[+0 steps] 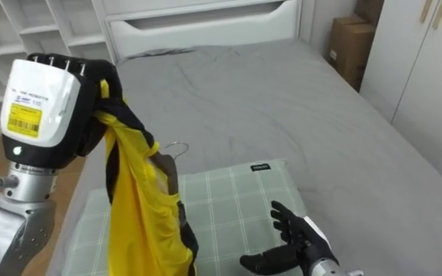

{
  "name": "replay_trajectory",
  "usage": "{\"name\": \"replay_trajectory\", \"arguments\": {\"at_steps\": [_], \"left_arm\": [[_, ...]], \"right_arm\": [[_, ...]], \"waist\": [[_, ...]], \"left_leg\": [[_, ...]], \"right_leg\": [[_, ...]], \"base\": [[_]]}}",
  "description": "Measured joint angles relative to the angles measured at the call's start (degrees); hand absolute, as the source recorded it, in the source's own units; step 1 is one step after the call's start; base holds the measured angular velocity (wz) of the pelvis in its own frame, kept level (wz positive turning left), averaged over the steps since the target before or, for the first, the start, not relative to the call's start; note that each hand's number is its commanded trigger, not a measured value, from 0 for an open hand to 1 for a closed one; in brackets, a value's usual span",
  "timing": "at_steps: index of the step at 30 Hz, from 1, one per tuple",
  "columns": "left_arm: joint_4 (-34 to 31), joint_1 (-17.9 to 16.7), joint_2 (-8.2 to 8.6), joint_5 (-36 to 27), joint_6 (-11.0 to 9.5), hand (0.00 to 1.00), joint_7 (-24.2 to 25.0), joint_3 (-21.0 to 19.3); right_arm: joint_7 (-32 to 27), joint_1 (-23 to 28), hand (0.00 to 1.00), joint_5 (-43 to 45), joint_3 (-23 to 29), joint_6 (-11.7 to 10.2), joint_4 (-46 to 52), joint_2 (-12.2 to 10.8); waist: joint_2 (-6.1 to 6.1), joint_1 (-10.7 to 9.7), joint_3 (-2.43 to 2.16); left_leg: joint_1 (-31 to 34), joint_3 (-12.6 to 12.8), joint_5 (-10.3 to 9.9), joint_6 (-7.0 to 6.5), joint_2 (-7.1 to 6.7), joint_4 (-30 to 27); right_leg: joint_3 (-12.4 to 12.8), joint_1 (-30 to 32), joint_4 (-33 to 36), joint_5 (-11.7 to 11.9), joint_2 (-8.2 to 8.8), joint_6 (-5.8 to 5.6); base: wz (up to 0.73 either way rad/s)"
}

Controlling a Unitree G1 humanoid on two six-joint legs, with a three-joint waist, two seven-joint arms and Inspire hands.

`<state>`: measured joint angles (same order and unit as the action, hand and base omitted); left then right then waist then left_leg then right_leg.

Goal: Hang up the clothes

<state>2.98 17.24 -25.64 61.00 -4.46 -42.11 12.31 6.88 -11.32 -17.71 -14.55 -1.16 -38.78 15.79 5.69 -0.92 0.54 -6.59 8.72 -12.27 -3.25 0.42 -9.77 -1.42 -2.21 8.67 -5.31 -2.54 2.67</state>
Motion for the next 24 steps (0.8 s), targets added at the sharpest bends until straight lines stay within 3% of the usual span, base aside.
{"name": "replay_trajectory", "arguments": {"at_steps": [5,13,17,24], "left_arm": [[-0.8,2.4,-0.05,0.0,-0.3,1.0,0.2,0.0],[-4.8,2.8,-0.06,0.5,-0.7,1.0,0.4,0.3],[-4.8,3.3,-0.04,0.5,-1.2,1.0,0.4,0.4],[-5.8,4.4,-0.05,0.5,-0.9,1.0,0.7,1.0]], "right_arm": [[0.1,-0.1,0.0,-0.4,-0.5,0.0,-1.3,-0.3],[0.2,-1.5,0.0,-0.6,-0.5,0.0,-1.4,-1.4],[0.0,-3.7,0.0,-5.2,-0.5,0.0,-1.7,-1.4],[-0.5,-4.8,0.0,-10.4,-0.5,0.0,-1.9,-1.5]], "waist": [[0.2,0.2,0.13],[0.28,0.1,0.24],[-0.01,0.0,0.45],[0.06,1.5,0.37]], "left_leg": [[0.0,-0.1,0.0,-0.02,-0.14,-0.1],[0.1,-0.1,0.0,-0.02,-0.22,0.2],[0.4,-0.1,0.0,-0.02,-0.27,0.2],[1.1,-0.2,0.0,-0.01,-0.29,0.2]], "right_leg": [[-0.1,-0.2,-0.1,0.0,0.17,-0.02],[0.0,0.2,-0.1,-0.3,0.19,-0.08],[0.1,0.4,-0.2,-0.4,0.23,-0.15],[0.5,1.0,-0.6,-0.4,0.17,-0.15]], "base": [[0.0],[0.0],[0.0],[-0.01]]}}
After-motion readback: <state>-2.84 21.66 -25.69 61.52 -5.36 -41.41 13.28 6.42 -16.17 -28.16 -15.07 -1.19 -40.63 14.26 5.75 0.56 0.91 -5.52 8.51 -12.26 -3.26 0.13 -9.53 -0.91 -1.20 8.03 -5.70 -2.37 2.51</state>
